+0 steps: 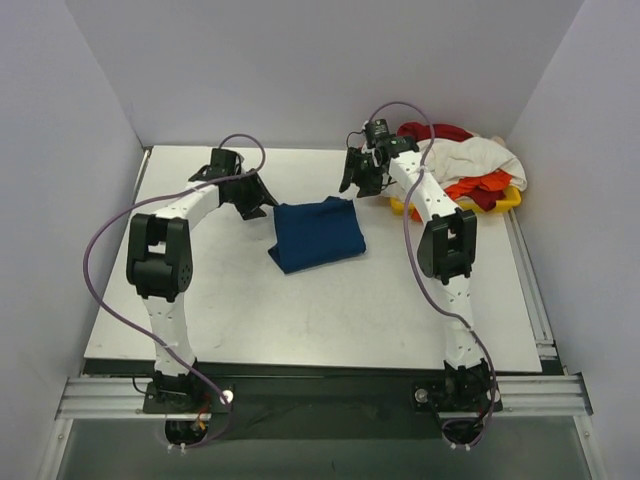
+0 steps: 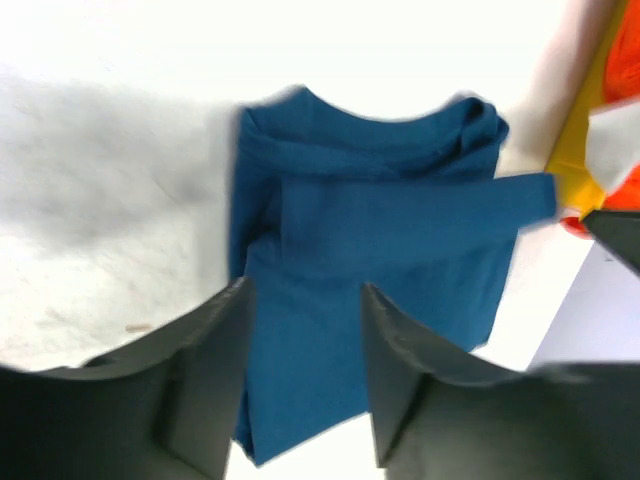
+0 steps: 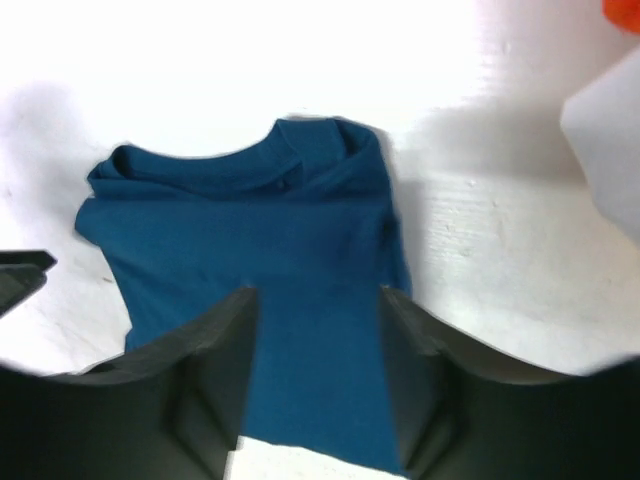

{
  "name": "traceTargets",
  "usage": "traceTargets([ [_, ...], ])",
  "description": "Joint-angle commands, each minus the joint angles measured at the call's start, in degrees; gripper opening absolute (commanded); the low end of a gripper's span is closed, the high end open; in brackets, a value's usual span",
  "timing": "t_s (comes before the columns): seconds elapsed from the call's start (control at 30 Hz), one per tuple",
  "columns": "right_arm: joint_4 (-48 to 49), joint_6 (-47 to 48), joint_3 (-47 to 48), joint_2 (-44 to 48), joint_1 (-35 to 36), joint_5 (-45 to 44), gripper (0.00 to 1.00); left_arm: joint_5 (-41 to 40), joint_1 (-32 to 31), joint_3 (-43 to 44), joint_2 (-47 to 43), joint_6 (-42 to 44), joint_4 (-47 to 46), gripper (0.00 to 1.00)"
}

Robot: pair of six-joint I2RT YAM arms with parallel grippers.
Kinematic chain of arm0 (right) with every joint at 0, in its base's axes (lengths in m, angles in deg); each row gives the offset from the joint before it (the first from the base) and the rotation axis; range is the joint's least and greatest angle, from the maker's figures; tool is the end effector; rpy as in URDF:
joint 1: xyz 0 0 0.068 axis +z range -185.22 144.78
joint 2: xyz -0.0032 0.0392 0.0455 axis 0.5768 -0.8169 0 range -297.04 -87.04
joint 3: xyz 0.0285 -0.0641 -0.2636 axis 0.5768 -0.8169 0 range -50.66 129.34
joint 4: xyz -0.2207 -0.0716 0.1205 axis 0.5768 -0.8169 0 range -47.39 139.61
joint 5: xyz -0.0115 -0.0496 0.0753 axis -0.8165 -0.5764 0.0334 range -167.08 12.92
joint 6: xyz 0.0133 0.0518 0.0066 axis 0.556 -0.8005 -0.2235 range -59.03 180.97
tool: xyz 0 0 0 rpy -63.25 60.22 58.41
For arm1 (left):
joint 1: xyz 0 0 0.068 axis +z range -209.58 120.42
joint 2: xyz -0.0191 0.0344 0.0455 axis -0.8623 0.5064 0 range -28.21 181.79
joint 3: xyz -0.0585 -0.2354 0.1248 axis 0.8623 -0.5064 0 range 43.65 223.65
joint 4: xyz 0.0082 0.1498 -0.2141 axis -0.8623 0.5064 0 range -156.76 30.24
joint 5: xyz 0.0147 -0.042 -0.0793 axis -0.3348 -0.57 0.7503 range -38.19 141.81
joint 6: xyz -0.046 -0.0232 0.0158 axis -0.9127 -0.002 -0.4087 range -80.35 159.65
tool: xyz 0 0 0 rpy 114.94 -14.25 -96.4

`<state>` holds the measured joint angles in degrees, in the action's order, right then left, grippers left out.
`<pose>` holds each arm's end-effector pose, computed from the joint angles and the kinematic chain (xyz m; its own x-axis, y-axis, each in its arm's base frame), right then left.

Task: Fold and stack the t-shirts
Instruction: Fold the long partially folded tshirt into a neat square

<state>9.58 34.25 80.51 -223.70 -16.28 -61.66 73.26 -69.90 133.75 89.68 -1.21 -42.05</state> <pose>0.5053 0.1834 0.2537 -0.8227 0.1758 -0.5406 -0.1335 0.8646 0.4844 0.4437 -0.0941 0.2007 -0.8428 -0.4654 -0.2705 -0.2189 0.7554 -0.6177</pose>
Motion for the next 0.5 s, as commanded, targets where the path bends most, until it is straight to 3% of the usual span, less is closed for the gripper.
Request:
traceTargets([
  [0.0,-0.5,1.5,5.1,-1.1,-0.7,2.9,0.54,-2.6,1.5,3.6,0.9,-1.5,-4.0,0.62],
  [0.13,0.6,3.2,0.7,1.7,-0.3,2.8,0.59,-3.8,1.4,2.1,-1.0,-0.1,-4.0,0.68],
  [0.47,5.7,4.4,-21.5,16.4,3.5,2.3,0.54,-0.7,-0.7,-15.6,-13.3,-1.4,-11.0,0.68],
])
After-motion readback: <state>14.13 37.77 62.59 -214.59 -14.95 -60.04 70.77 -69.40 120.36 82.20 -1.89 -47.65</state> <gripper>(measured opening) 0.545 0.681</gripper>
